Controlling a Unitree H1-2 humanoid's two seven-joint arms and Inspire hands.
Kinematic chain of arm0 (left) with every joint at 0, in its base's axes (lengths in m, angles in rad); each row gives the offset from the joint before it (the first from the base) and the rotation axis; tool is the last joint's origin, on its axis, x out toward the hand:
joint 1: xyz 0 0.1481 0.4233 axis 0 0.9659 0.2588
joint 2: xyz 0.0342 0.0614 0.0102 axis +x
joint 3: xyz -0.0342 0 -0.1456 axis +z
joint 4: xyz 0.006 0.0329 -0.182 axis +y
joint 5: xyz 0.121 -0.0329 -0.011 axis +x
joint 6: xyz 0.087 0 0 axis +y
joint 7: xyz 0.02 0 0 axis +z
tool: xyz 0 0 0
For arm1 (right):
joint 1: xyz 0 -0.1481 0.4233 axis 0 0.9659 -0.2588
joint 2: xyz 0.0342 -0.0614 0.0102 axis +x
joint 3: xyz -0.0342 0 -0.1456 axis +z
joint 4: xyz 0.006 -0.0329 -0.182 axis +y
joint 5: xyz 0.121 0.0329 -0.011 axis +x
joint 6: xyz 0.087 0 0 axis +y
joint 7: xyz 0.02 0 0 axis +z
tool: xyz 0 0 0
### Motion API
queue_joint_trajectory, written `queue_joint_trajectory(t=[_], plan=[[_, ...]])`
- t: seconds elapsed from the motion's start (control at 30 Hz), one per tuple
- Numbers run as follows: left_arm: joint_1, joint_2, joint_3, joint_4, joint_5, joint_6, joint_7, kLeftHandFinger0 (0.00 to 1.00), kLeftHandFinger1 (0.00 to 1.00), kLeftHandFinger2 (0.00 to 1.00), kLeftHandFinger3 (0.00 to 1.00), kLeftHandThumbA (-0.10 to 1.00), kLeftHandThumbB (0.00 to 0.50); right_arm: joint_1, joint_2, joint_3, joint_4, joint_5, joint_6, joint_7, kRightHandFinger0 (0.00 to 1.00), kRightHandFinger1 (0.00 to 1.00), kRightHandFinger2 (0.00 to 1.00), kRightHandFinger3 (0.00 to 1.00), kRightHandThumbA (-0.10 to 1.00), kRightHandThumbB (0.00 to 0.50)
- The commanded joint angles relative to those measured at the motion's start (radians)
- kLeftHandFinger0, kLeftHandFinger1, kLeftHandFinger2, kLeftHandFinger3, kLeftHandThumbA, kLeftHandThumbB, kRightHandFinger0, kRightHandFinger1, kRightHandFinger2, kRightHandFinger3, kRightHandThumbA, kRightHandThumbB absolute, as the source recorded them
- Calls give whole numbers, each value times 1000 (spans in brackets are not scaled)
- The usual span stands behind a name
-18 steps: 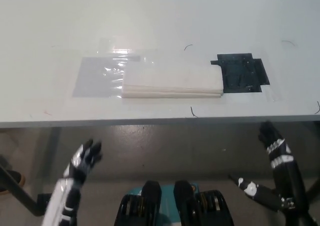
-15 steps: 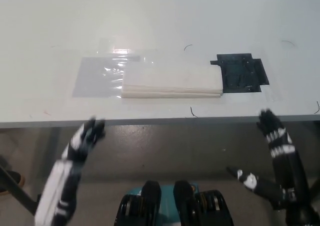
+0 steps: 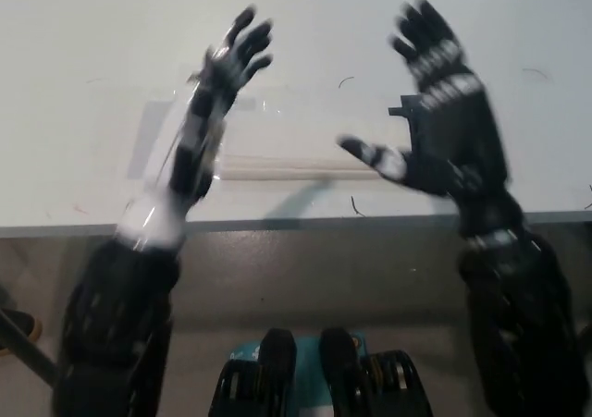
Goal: A stack of napkins is kept in the middle of the table close to the robot and the robot places both its hands sideways on the stack. Then it moves its hands away from each other while pressing down on the napkins to make them smooth
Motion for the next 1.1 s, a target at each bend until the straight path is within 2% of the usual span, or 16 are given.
queue_joint_trajectory(t=[0.0,0.1,0.13,0.17,0.2,0.23,0.37,0.5,0.67,0.77,1.03,1.07], plan=[[-116,-29,23,125,2,30,36,1000,1000,1000,1000,1000,404,-118,37,-38,108,89,98,-2,1000,1000,1000,1000,1000,395],[-180,-49,34,228,27,12,65,1000,1000,1000,1000,1000,407,-192,60,-68,234,122,60,18,1000,1000,1000,1000,1000,386],[-200,-60,40,268,39,-13,88,1000,1000,1000,1000,1000,388,-214,70,-78,268,131,65,20,1000,1000,1000,1000,1000,388],[-231,-69,43,335,61,-52,117,1000,1000,1000,1000,1000,353,-238,85,-92,310,133,46,11,1000,1000,1000,1000,1000,346],[-243,-73,46,371,62,-77,124,1000,1000,1000,1000,1000,347,-263,94,-99,352,129,30,9,1000,1000,1000,1000,1000,376],[-260,-77,52,412,66,-91,136,1000,1000,1000,1000,1000,347,-288,104,-111,395,134,19,9,1000,1000,1000,1000,1000,381],[-313,-89,79,560,58,-144,164,1000,1000,1000,1000,1000,307,-364,132,-141,548,134,-30,13,1000,1000,1000,1000,1000,357],[-360,-97,104,686,45,-179,178,1000,1000,1000,1000,1000,288,-427,148,-185,711,146,-81,15,1000,1000,1000,1000,1000,356],[-416,-105,126,822,33,-206,195,1000,1000,1000,1000,1000,298,-509,147,-273,922,208,-141,41,1000,1000,1000,1000,1000,372],[-446,-116,147,919,16,-217,210,1000,1000,1000,1000,1000,338,-560,148,-371,1061,292,-139,95,1000,1000,1000,1000,1000,376],[-514,-130,194,1125,-20,-264,210,1000,1000,1000,1000,1000,355,-632,119,-518,1294,342,-147,138,1000,1000,1000,1000,1000,367],[-521,-127,191,1151,-19,-268,207,1000,1000,1000,1000,1000,378,-635,112,-539,1316,356,-144,140,1000,1000,1000,1000,1000,374]])
